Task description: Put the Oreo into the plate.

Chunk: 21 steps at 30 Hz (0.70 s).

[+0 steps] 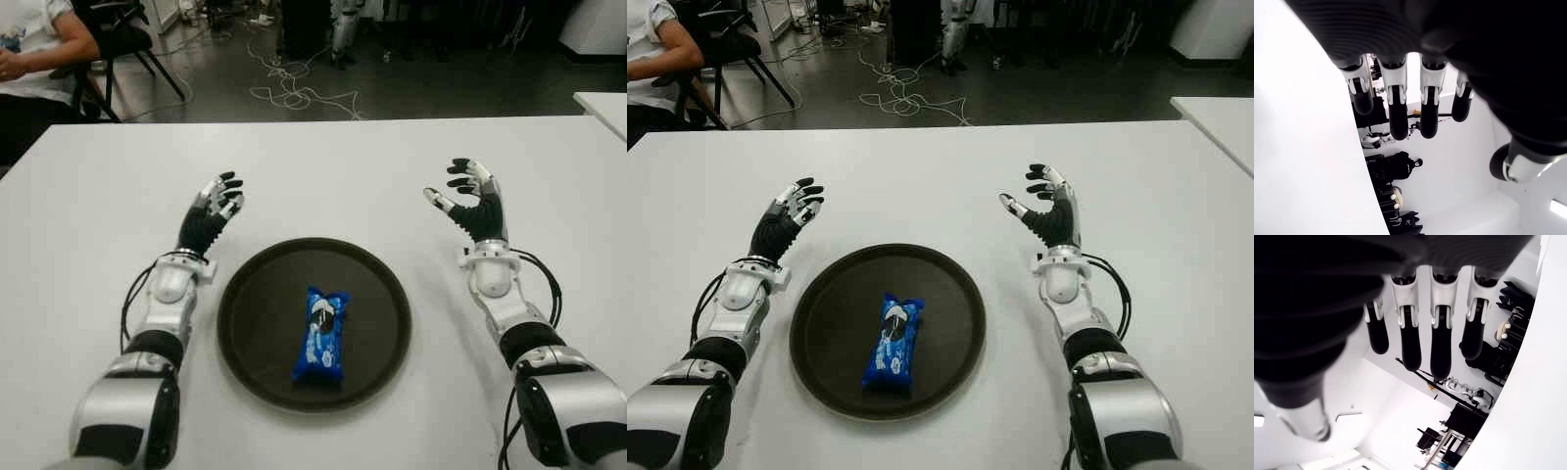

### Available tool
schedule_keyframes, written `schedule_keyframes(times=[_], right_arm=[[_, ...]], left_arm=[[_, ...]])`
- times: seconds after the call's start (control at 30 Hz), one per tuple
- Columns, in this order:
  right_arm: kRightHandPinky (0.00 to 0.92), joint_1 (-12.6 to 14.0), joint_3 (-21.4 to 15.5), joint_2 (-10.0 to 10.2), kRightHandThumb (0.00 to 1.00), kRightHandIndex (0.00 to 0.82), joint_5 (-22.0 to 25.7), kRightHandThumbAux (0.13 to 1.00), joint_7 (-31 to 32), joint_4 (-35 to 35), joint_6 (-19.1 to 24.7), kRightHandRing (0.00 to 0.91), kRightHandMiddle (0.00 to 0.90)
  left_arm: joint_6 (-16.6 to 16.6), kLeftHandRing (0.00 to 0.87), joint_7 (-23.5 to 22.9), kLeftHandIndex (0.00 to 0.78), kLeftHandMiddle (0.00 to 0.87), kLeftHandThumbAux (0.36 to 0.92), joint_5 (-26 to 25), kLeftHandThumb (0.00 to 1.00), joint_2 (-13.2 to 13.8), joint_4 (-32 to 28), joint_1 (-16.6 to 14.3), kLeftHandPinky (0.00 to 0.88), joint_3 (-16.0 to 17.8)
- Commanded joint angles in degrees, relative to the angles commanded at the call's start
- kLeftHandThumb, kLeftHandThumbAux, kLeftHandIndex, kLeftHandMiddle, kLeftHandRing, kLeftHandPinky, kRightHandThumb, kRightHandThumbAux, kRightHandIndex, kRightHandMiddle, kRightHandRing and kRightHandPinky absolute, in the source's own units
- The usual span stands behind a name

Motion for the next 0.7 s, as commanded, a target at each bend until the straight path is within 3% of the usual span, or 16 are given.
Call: schedule_keyframes(times=[0.17,0.7], right_arm=[[0.368,0.02,1.14,-0.37,0.056,0.298,-1.02,0.678,-1.34,0.31,-0.65,0.361,0.342],[0.359,0.09,2.65,-0.94,0.061,0.277,-2.34,0.688,-3.82,0.94,-1.07,0.351,0.335]], left_arm=[[-0.26,0.167,-0.22,0.158,0.212,0.517,0.05,0.311,0.04,-0.09,-0.04,0.094,0.04],[-0.55,0.163,-0.17,0.15,0.207,0.523,-0.33,0.288,-0.02,0.24,-0.1,0.093,0.69]])
